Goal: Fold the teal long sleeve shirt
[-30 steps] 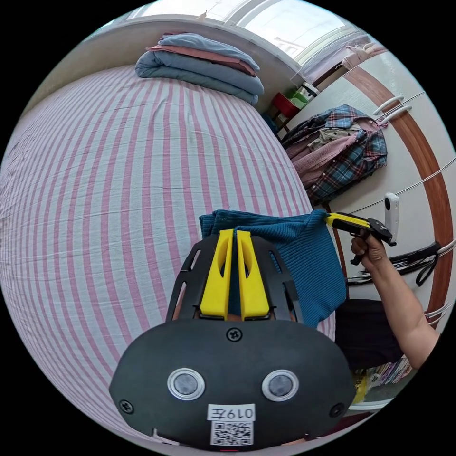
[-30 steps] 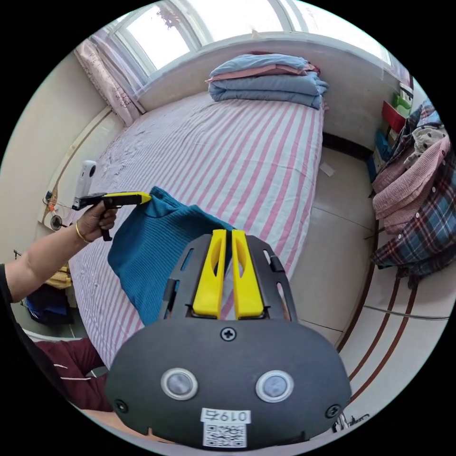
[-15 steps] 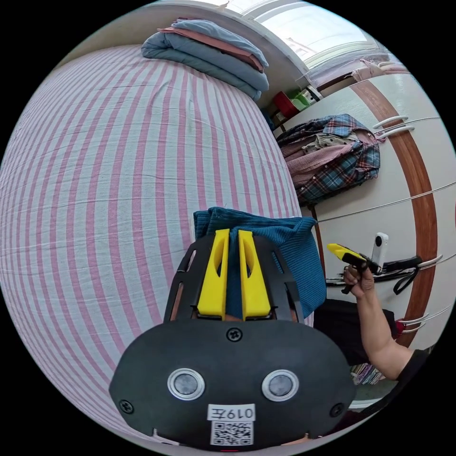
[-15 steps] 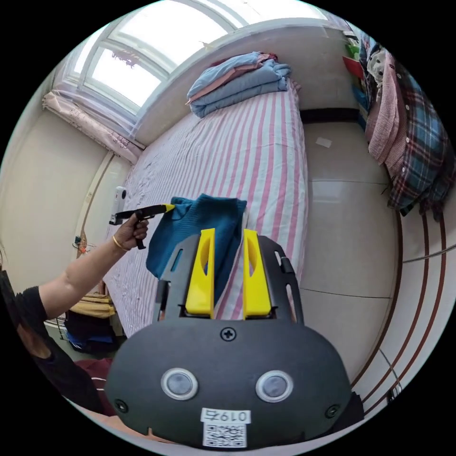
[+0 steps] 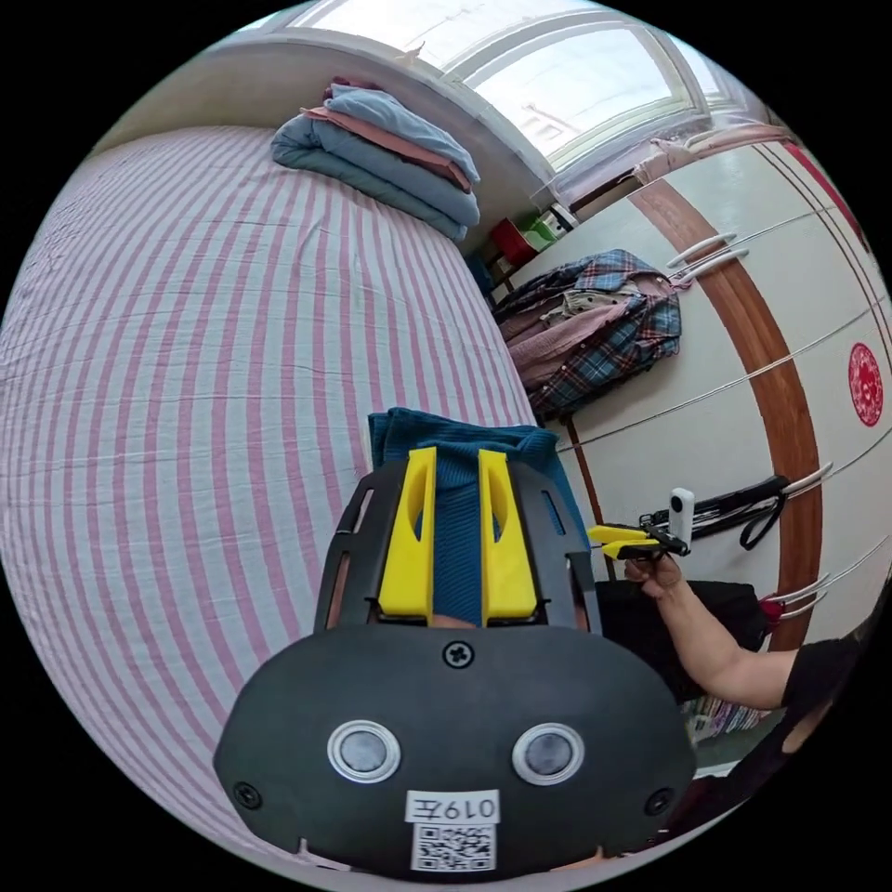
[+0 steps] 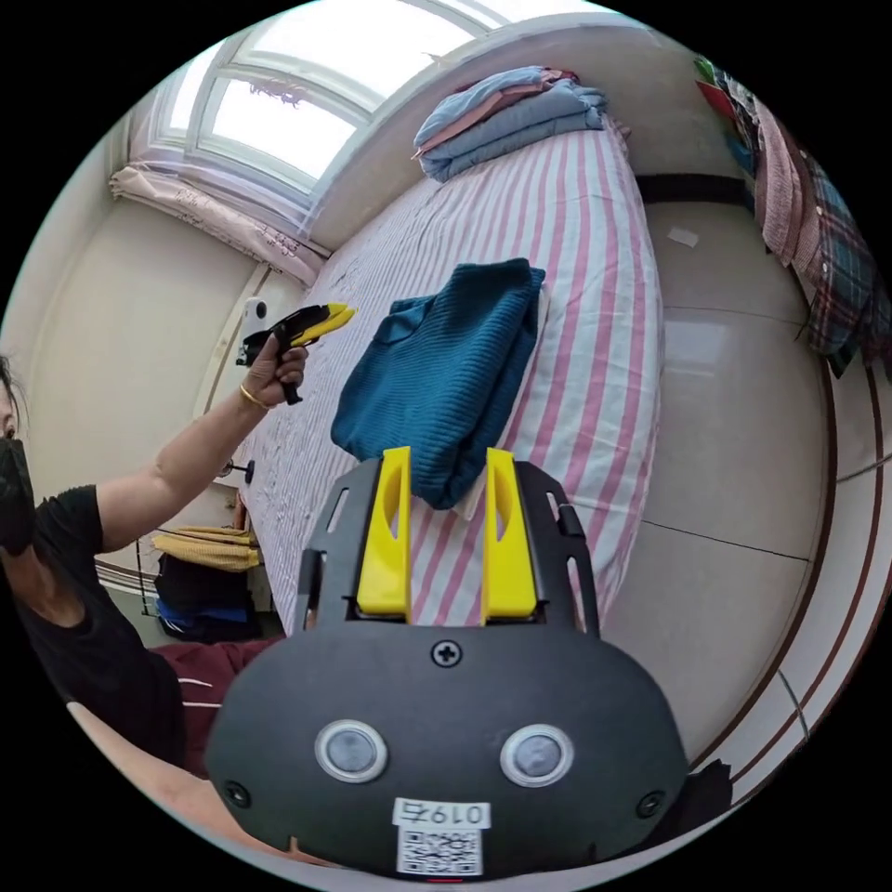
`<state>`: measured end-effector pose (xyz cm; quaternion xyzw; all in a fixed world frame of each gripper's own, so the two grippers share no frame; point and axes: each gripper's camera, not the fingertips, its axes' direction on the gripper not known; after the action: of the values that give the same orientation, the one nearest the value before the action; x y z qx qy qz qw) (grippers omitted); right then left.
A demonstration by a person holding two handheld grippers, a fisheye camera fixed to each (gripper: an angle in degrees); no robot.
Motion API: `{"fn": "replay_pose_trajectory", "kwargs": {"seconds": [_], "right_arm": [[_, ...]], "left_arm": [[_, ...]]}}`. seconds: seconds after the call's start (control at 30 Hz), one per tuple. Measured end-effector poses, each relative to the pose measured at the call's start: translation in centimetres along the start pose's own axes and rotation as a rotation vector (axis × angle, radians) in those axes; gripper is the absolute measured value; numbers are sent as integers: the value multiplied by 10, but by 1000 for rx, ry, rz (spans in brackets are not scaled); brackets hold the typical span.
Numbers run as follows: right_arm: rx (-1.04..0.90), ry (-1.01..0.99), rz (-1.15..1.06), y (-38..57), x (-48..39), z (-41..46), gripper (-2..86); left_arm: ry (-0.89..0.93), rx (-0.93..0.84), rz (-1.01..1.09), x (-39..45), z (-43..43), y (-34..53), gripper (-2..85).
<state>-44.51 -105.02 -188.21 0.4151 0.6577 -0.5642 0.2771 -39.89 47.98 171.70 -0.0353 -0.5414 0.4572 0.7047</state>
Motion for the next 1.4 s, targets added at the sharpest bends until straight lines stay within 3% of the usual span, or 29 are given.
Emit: {"fn": "replay_pose_trajectory", "kwargs": {"seconds": [0.13,0.27,0.43,0.67,1.07,1.4], "right_arm": [[-96,95,-127,-4,-25,-4,118],[-142,138,-148,-12,-28,-2,94],[-86,85,-73,-25,-15,-34,32],[8,50,74,-12,7,-65,17],[28,11,118,-55,-3,-161,63],[-2,193,128,-118,-54,-230,26]], "left_arm": [[-41,-49,154,49,-16,72,26],[-38,-141,115,50,13,104,17],[-185,-176,84,48,28,88,10],[-290,-292,139,76,44,57,8],[-179,-246,7,101,-16,53,6],[-124,-154,-182,128,-61,45,8]]}}
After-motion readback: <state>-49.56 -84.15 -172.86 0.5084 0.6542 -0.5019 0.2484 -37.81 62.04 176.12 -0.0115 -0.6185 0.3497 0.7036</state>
